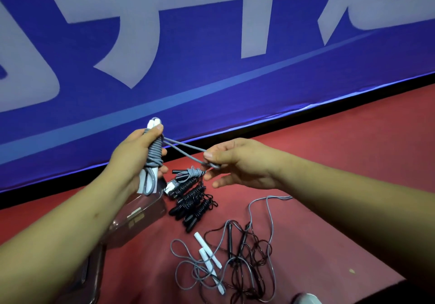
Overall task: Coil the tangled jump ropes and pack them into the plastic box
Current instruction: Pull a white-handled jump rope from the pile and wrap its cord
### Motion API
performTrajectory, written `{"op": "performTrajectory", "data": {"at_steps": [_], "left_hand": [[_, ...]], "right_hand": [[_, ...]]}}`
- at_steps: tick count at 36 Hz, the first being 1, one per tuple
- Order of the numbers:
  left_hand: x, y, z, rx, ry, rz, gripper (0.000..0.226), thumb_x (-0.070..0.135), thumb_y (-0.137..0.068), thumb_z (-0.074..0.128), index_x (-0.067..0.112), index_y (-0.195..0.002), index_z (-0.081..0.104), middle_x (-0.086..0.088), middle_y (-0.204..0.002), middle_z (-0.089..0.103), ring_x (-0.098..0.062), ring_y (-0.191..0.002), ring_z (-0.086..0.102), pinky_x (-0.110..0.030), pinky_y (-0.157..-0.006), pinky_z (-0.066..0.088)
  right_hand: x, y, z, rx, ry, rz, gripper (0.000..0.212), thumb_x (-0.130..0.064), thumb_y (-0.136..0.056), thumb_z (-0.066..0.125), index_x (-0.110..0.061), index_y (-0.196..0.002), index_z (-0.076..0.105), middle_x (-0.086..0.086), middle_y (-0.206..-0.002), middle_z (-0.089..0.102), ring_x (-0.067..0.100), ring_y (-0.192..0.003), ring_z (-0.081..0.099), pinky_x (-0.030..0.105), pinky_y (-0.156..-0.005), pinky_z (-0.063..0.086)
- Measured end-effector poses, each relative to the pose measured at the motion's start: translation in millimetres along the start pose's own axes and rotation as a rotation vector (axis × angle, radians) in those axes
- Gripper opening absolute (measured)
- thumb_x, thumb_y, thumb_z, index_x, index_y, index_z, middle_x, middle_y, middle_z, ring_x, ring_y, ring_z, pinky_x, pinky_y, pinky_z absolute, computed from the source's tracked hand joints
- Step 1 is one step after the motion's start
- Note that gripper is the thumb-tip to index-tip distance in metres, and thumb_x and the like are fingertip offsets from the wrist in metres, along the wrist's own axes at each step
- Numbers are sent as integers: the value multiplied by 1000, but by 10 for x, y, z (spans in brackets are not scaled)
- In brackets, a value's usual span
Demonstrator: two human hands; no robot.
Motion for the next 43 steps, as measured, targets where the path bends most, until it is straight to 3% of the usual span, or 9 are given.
{"op": "performTrajectory", "data": {"at_steps": [6,9,13,18,27,31,34,39,43], "left_hand": [[-68,-58,-23,45,-3,-59,22,44,-90,68,24,-97,61,-11,-77,61,-21,-36,55,-28,-48,50],[-98,-60,-25,72,13,-97,27,44,-89,69,22,-103,61,-11,-78,61,-19,-35,55,-27,-44,51],[-105,-78,-64,113,16,-99,29,45,-88,71,20,-97,61,-11,-76,61,-18,-36,55,-27,-46,51],[-165,-83,-87,133,3,-156,34,48,-85,73,17,-95,62,-11,-78,62,-24,-45,55,-25,-41,50],[-244,-50,-40,108,-18,-187,37,48,-84,74,14,-96,63,-10,-76,62,-18,-36,55,-26,-41,52],[-185,-77,-81,124,-2,-187,38,49,-80,77,16,-92,65,-10,-76,63,-22,-47,55,-26,-44,52],[-183,-83,-105,121,4,-183,35,49,-82,75,17,-91,64,-9,-76,62,-23,-51,55,-27,-47,52],[-183,-80,-103,71,-54,-113,27,46,-88,69,20,-90,61,-10,-77,60,-20,-49,53,-27,-43,51],[-171,-72,-94,58,-72,-107,27,46,-87,70,21,-89,62,-10,-75,60,-20,-49,53,-27,-42,51]], "right_hand": [[-79,18,79,22,-192,-36,2,-15,-80,66,-13,-79,66,3,-89,64,19,-83,66,33,-74,52],[-79,28,87,18,-236,-49,8,-19,-68,69,-14,-73,65,1,-85,65,17,-86,65,34,-80,52],[-91,26,85,12,-271,-69,10,-16,-73,67,-10,-81,65,1,-87,67,16,-91,62,36,-87,46],[-123,38,157,-80,-345,-96,12,-13,-87,61,-5,-92,69,5,-100,68,16,-78,56,30,-77,43],[-93,79,178,-130,-63,-28,34,-13,-100,49,-11,-133,58,-2,-61,38,11,-50,30,25,-53,23],[-116,71,144,-122,-43,-15,35,-12,-99,49,-11,-133,58,-2,-62,31,8,-45,24,23,-48,18],[-134,104,151,-184,-121,7,38,-6,-95,49,-9,-132,53,2,-70,44,9,-46,27,21,-45,20],[-122,110,36,-155,-10,-34,12,4,-97,45,-5,-101,52,9,-88,57,7,-41,31,18,-40,27],[-153,82,21,-121,96,-91,7,-4,-98,50,-4,-105,51,5,-75,56,5,-39,27,17,-38,23]]}}
Point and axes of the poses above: each hand's wrist, its own y-axis away from the middle knuckle, its own z-axis out of the palm, x = y × z, the point moved 8 cm from there along -y, towards the middle knuckle
